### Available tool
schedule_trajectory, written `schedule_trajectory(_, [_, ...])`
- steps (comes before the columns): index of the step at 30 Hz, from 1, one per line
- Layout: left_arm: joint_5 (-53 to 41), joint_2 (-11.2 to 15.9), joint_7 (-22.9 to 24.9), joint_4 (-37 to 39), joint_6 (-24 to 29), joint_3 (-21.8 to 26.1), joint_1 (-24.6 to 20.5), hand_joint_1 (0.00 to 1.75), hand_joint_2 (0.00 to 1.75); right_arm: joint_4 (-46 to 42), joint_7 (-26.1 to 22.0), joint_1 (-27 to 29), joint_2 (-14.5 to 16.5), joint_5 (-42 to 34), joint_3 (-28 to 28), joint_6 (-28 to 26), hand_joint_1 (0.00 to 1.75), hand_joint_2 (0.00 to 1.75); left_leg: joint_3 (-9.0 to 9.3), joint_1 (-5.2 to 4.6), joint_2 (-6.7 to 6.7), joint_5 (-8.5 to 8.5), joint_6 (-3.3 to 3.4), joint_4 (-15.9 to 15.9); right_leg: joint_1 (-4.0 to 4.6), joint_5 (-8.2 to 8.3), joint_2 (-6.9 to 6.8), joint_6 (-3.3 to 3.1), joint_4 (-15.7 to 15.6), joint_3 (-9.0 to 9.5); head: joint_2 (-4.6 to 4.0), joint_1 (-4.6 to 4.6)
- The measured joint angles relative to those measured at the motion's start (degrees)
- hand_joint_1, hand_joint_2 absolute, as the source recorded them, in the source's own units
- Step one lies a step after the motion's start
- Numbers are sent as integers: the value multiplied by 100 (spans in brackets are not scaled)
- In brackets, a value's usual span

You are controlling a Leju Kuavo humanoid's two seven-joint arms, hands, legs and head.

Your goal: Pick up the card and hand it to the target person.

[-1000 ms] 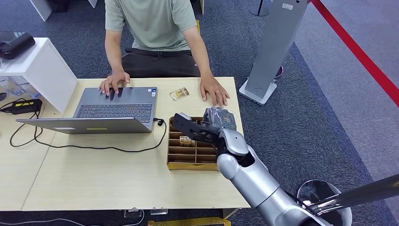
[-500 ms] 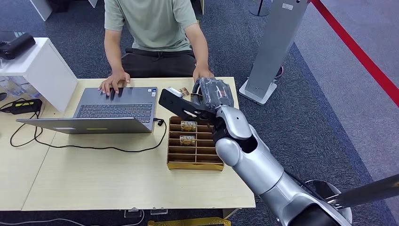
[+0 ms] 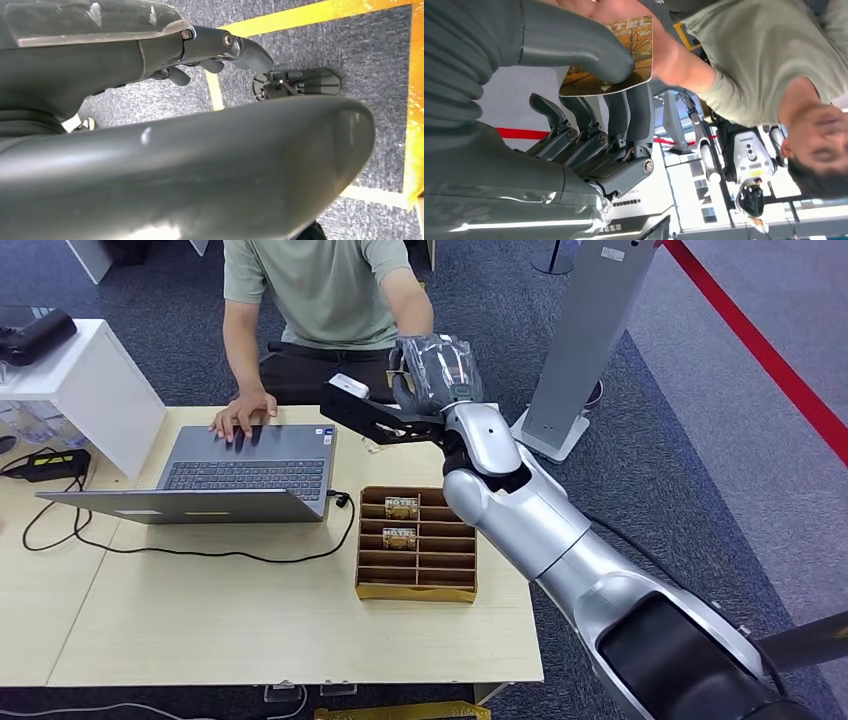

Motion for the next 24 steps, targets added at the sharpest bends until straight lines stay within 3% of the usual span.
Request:
schedule_trajectory(7, [-26, 0, 42, 0, -11, -27, 2, 0, 0, 1219, -157, -187, 186, -85, 165, -166, 162, 175, 1, 0, 0, 0, 0, 0, 0, 0, 0, 0, -1, -1, 0, 3])
schedule_trajectory(11, [-69, 0, 66, 0, -25, -69, -2, 0, 0, 1613, -151, -195, 199, -115, 200, -167, 0, 175, 3, 0, 2, 0, 0, 1, -1, 1, 3, 1, -2, -1, 0, 10])
schedule_trajectory(24, [-156, 2, 127, 0, -96, -157, -66, 0, 0, 2092, -143, -239, 174, -74, 223, -221, 0, 175, 5, 0, 5, 1, 0, 2, 0, 3, 7, 2, -1, -4, 0, -1])
